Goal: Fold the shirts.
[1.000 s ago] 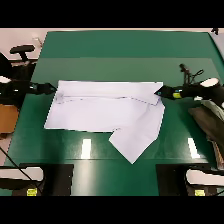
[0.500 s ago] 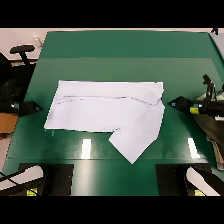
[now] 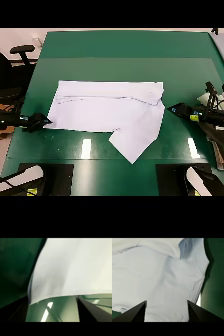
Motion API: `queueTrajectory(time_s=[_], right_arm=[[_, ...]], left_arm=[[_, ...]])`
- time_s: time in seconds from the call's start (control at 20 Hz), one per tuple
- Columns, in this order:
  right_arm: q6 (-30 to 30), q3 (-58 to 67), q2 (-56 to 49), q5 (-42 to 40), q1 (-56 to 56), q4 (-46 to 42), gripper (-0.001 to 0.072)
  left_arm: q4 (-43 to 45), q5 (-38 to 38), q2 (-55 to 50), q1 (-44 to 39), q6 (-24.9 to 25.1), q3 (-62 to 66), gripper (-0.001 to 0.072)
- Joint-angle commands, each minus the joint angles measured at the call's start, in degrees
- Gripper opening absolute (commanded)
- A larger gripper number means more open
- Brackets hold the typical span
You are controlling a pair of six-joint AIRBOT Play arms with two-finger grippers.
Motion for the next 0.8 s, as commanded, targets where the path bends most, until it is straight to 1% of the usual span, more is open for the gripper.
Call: queueTrajectory(time_s=[0.0,0.05,0.1,0.15,0.2,0.3,0.35,0.45,0.6,0.75], right_arm=[[0.28,-0.24,0.42,0.22,-0.04,0.04,0.0576],[0.57,-0.24,0.44,1.05,-0.04,0.0,0.0576],[0.72,-0.24,0.42,1.86,-0.04,0.0,0.0576],[0.96,-0.24,0.42,2.38,-0.04,-0.07,0.0576],[2.49,-0.24,0.42,3.02,-0.04,-0.52,0.0577],[9.03,-0.26,0.42,7.45,-0.04,-5.01,0.0576],[11.32,-0.63,0.46,10.36,-0.04,-6.88,0.0577],[13.22,-3.67,1.22,13.86,-0.02,-5.16,0.0577],[17.44,-10.75,7.06,13.14,0.83,-4.46,0.0577],[24.61,-17.75,15.37,10.56,4.0,-4.39,0.0577]], left_arm=[[-3.43,3.98,-2.34,-0.04,0.07,-2.71,0.0562],[-3.85,5.2,-2.36,-0.04,0.09,-3.3,0.0444],[-4.09,5.7,-2.32,-0.04,0.98,-3.3,0.0276],[-4.35,5.73,-2.32,-0.04,2.03,-3.23,0.0048],[-4.72,5.49,-2.32,-0.04,2.84,-2.97,0.0026],[-5.66,4.92,-2.29,-0.04,3.45,-2.27,0.0026],[-5.68,4.57,-2.32,-0.04,3.45,-1.9,0.0026],[-5.86,4.13,-2.32,-0.04,3.48,-1.27,0.0026],[-5.95,3.76,-2.32,-0.04,3.48,-0.98,0.0026],[-6.01,3.74,-2.32,-0.04,3.48,-0.98,0.0026]])
